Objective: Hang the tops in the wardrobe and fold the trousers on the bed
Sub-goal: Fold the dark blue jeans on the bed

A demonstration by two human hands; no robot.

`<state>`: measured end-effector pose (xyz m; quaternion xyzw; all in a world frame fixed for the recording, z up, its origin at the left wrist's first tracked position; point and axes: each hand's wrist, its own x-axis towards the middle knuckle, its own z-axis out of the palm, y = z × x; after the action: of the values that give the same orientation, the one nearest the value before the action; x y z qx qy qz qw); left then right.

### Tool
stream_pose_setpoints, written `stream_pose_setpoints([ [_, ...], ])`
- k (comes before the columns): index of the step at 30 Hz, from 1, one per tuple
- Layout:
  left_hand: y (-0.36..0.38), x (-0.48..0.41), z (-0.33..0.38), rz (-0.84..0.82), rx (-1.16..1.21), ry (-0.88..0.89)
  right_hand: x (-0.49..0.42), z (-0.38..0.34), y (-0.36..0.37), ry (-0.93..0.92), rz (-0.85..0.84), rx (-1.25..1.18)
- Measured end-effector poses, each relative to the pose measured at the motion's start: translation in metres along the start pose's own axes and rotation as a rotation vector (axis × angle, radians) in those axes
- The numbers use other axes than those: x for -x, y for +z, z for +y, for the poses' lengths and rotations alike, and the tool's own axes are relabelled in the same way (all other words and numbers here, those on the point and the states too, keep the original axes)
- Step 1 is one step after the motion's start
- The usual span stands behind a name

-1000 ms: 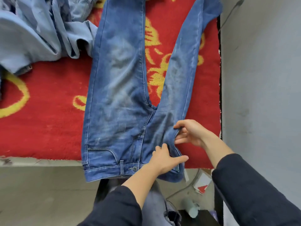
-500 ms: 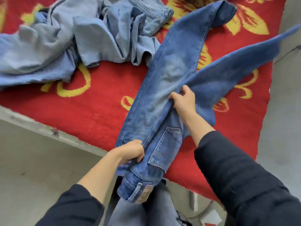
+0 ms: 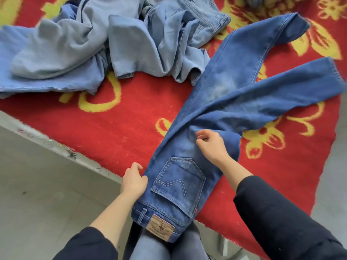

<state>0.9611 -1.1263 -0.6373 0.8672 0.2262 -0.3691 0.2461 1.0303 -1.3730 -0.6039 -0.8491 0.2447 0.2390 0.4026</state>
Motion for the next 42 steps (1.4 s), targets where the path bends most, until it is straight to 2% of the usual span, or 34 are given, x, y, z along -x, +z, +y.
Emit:
stream_pose_setpoints([
  [3,-0.008,-0.013,0.041,-0.038,-0.017,0.124,-0.021,-0.012,-0.019,0.041,0.167,-0.133],
  [6,-0.011,-0.029,0.092,-0.039,-0.02,0.285,-0.044,-0.021,-0.041,0.087,0.253,-0.137],
  [12,-0.007,-0.069,0.18,-0.021,-0.136,0.512,-0.094,-0.013,-0.088,0.13,0.312,0.001],
  [18,-0.001,-0.112,0.254,-0.013,-0.315,0.819,-0.154,-0.005,-0.134,0.115,0.404,0.022],
  [22,0.001,-0.136,0.305,0.154,-0.333,1.012,-0.196,-0.002,-0.164,0.127,0.472,0.01],
  [24,0.001,-0.152,0.337,0.174,-0.402,1.059,-0.219,-0.001,-0.179,0.133,0.506,0.055],
  [28,-0.002,-0.19,0.393,0.138,-0.601,0.985,-0.263,-0.01,-0.204,0.097,0.555,0.124],
  [31,-0.003,-0.207,0.414,0.099,-0.632,0.93,-0.298,-0.02,-0.225,0.084,0.605,-0.05],
  [37,-0.004,-0.212,0.422,0.06,-0.643,0.909,-0.347,-0.055,-0.269,0.161,0.633,-0.645],
  [39,-0.005,-0.213,0.423,0.053,-0.629,0.909,-0.354,-0.073,-0.284,0.127,0.686,-0.767],
  [42,-0.006,-0.213,0.424,0.046,-0.625,0.909,-0.361,-0.097,-0.302,-0.022,0.778,-0.968],
])
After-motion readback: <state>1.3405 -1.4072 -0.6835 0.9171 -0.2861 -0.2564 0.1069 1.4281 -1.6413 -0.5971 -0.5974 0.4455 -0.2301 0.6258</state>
